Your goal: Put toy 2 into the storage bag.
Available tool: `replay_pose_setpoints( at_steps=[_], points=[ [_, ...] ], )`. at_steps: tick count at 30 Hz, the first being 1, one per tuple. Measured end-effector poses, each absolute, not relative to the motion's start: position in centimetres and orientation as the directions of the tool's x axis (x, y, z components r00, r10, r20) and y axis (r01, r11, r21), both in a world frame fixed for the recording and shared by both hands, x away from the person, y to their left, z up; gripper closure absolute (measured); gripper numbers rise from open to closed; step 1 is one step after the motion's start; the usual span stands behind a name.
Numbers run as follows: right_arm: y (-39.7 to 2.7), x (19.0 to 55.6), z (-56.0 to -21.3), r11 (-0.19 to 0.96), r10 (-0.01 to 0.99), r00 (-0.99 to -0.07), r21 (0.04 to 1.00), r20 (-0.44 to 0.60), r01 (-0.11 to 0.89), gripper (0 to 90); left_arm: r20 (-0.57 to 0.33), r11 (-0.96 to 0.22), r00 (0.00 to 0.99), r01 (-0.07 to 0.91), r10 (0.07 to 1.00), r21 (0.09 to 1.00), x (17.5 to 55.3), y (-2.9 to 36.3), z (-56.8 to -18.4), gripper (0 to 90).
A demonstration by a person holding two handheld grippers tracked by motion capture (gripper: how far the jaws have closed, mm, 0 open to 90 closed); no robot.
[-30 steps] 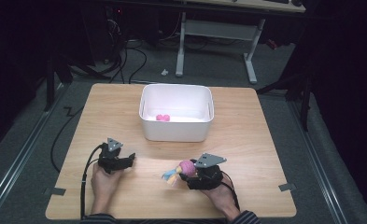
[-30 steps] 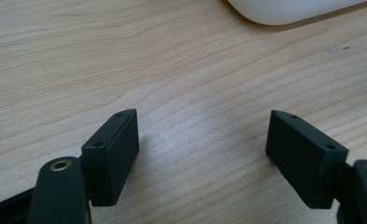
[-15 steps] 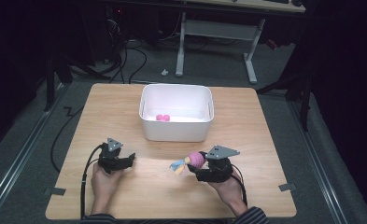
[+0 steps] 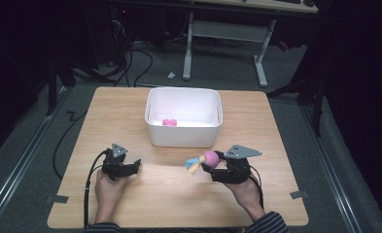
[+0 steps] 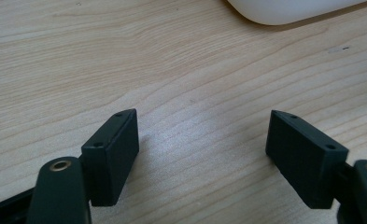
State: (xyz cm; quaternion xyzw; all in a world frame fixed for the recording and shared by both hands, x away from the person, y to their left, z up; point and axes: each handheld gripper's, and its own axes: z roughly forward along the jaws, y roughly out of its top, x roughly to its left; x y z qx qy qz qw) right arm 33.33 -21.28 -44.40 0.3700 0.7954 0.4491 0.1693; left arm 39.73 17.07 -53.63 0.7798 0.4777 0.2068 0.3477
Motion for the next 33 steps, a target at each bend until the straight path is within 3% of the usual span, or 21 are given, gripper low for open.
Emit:
replay_pose_setpoints(
  at_steps=[19,33],
  points=[
    [-23.7,33.6,-39.6,0.334,0.764,-0.644,0.866,-0.019,0.371,33.8,-0.011,-0.301,0.458,0.601,0.889,0.740,39.7,17.1,-53.6,25.8],
    [-24.1,35.9,-36.2,0.366,0.773,-0.630,0.863,-0.073,0.348,33.7,-0.010,-0.302,0.458,0.601,0.889,0.740,39.7,17.1,-53.6,25.7]
  ],
)
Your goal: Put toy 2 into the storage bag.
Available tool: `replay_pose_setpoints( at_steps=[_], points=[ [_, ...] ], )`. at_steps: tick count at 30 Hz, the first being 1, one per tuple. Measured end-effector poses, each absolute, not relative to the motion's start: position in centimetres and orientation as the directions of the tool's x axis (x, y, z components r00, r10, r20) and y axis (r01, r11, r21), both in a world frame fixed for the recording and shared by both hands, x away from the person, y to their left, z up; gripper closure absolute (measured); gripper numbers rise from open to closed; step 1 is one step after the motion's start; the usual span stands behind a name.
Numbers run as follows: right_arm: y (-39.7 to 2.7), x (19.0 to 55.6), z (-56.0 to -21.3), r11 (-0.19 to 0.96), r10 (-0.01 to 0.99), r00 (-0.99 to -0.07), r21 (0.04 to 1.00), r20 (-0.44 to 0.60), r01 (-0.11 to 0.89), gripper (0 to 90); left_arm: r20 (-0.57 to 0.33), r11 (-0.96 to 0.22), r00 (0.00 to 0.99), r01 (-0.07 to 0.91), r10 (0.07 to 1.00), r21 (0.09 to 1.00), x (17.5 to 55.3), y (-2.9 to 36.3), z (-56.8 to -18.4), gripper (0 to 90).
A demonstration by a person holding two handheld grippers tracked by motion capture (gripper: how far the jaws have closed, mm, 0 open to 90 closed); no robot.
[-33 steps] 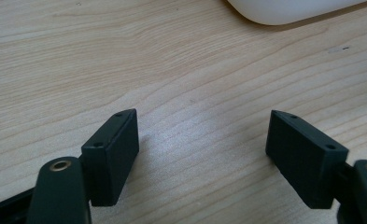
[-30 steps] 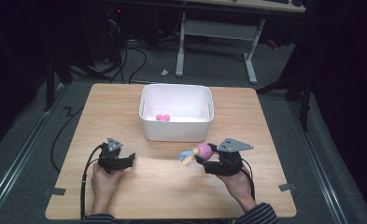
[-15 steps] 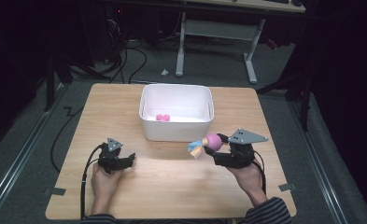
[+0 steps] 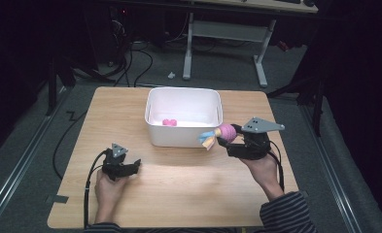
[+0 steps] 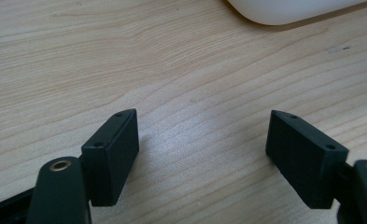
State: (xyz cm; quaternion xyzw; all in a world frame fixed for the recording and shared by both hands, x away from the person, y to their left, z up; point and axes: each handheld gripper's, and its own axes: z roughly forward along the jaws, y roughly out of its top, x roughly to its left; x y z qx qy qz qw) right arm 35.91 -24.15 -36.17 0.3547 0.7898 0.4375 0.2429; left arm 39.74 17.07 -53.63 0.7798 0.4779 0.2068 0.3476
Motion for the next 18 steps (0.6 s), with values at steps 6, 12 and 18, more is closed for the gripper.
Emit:
replay_pose_setpoints(
  at_steps=[6,12,18],
  points=[
    [-23.8,37.3,-34.5,0.368,0.778,-0.620,0.870,-0.096,0.328,33.7,-0.010,-0.302,0.458,0.601,0.889,0.740,39.7,17.1,-53.6,25.7],
    [-23.4,38.6,-33.4,0.376,0.781,-0.616,0.868,-0.108,0.324,33.7,-0.010,-0.302,0.458,0.602,0.889,0.740,39.7,17.1,-53.6,25.7],
    [-22.8,39.9,-32.9,0.386,0.778,-0.619,0.861,-0.112,0.330,33.7,-0.010,-0.302,0.458,0.602,0.889,0.740,39.7,17.1,-53.6,25.7]
  ],
)
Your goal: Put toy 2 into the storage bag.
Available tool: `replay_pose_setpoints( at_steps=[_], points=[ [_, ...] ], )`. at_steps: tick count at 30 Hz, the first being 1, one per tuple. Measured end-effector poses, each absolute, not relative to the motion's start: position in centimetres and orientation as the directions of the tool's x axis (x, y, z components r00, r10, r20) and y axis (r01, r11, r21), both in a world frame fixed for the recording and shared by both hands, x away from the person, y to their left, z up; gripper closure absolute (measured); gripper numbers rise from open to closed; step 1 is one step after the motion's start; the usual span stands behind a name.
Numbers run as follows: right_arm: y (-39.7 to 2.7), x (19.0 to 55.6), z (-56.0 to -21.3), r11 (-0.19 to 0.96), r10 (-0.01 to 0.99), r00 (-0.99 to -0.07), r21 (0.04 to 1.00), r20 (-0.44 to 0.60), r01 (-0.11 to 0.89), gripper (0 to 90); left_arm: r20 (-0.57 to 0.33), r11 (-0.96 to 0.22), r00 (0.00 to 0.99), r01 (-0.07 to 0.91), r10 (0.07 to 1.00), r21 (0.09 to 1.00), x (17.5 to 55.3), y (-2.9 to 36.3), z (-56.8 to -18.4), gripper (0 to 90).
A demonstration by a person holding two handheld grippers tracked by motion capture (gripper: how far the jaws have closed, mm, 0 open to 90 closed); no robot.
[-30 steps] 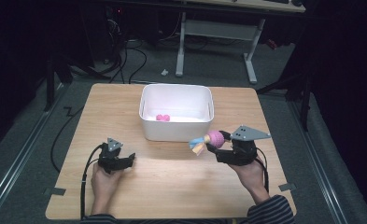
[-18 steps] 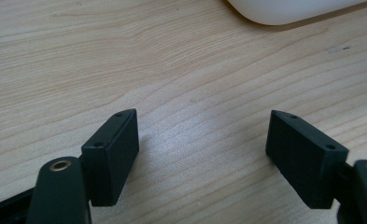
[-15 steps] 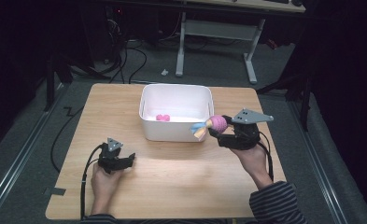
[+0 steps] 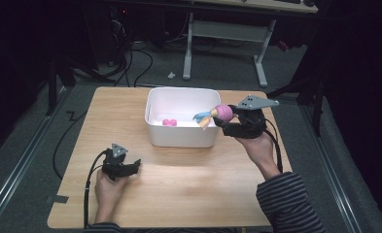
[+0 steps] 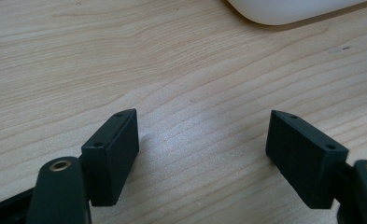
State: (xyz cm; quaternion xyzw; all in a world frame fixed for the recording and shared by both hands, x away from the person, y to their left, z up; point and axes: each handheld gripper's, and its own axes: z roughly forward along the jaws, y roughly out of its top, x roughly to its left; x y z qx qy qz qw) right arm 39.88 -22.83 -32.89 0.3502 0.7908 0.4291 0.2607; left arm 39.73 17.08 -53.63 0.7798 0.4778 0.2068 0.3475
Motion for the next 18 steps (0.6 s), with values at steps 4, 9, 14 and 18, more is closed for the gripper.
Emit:
replay_pose_setpoints(
  at_steps=[4,9,14,18],
  points=[
    [-22.4,40.8,-32.7,0.392,0.775,-0.622,0.856,-0.110,0.337,33.7,-0.010,-0.302,0.458,0.602,0.889,0.740,39.7,17.1,-53.6,25.7],
    [-21.7,42.1,-32.6,0.402,0.772,-0.627,0.845,-0.105,0.354,33.7,-0.010,-0.302,0.458,0.602,0.889,0.740,39.7,17.1,-53.6,25.7],
    [-21.1,43.4,-32.9,0.413,0.774,-0.625,0.828,-0.100,0.379,33.7,-0.010,-0.302,0.458,0.602,0.889,0.740,39.7,17.1,-53.6,25.7],
    [-20.9,44.2,-33.3,0.415,0.779,-0.619,0.817,-0.094,0.399,33.7,-0.010,-0.302,0.458,0.602,0.889,0.740,39.7,17.1,-53.6,25.7]
  ],
)
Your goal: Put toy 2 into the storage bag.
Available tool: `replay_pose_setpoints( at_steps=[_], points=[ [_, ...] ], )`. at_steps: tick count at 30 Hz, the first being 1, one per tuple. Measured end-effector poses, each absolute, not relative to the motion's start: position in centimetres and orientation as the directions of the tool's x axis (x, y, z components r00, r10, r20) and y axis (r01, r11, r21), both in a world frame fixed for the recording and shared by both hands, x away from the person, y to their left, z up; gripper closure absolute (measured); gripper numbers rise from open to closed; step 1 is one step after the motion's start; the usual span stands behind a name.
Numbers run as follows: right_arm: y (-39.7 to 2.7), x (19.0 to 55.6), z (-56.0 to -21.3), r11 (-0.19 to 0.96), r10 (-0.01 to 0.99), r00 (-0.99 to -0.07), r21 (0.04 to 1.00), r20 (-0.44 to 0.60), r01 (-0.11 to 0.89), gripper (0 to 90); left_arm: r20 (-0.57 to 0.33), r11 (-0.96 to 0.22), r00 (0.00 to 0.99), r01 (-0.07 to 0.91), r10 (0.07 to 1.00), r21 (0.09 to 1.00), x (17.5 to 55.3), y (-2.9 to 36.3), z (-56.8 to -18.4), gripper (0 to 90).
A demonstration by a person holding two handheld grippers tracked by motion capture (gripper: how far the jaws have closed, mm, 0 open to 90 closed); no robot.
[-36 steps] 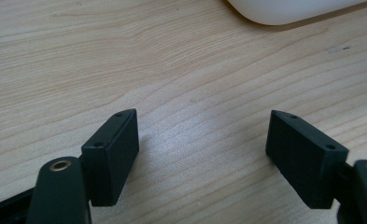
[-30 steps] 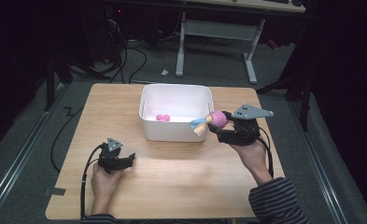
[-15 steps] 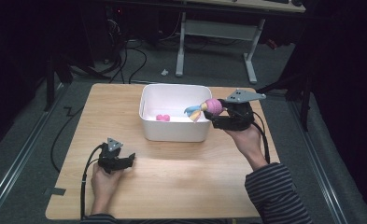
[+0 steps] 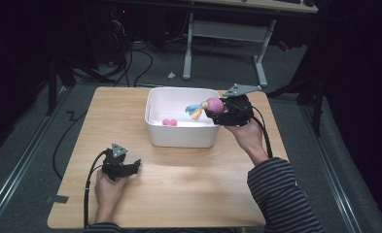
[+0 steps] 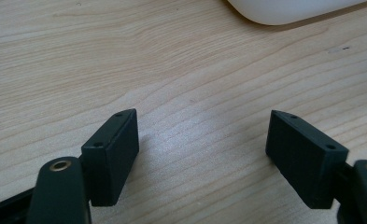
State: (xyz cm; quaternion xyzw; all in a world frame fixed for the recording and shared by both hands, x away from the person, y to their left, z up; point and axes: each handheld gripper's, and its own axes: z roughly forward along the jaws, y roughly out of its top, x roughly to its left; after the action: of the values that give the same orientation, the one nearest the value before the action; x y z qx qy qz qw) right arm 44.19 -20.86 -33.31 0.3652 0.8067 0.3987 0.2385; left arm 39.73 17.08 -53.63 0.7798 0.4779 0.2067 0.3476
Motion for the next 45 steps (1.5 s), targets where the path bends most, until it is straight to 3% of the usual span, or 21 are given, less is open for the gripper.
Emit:
replay_pose_setpoints(
  at_steps=[20,45],
  points=[
    [-19.4,47.4,-35.7,0.454,0.785,-0.615,0.745,-0.076,0.488,33.6,-0.010,-0.301,0.458,0.601,0.889,0.740,39.7,17.1,-53.6,25.7],
    [-19.7,47.6,-37.7,0.483,0.779,-0.625,0.679,-0.045,0.553,33.3,-0.010,-0.301,0.458,0.601,0.889,0.740,39.7,17.1,-53.6,25.5]
  ],
)
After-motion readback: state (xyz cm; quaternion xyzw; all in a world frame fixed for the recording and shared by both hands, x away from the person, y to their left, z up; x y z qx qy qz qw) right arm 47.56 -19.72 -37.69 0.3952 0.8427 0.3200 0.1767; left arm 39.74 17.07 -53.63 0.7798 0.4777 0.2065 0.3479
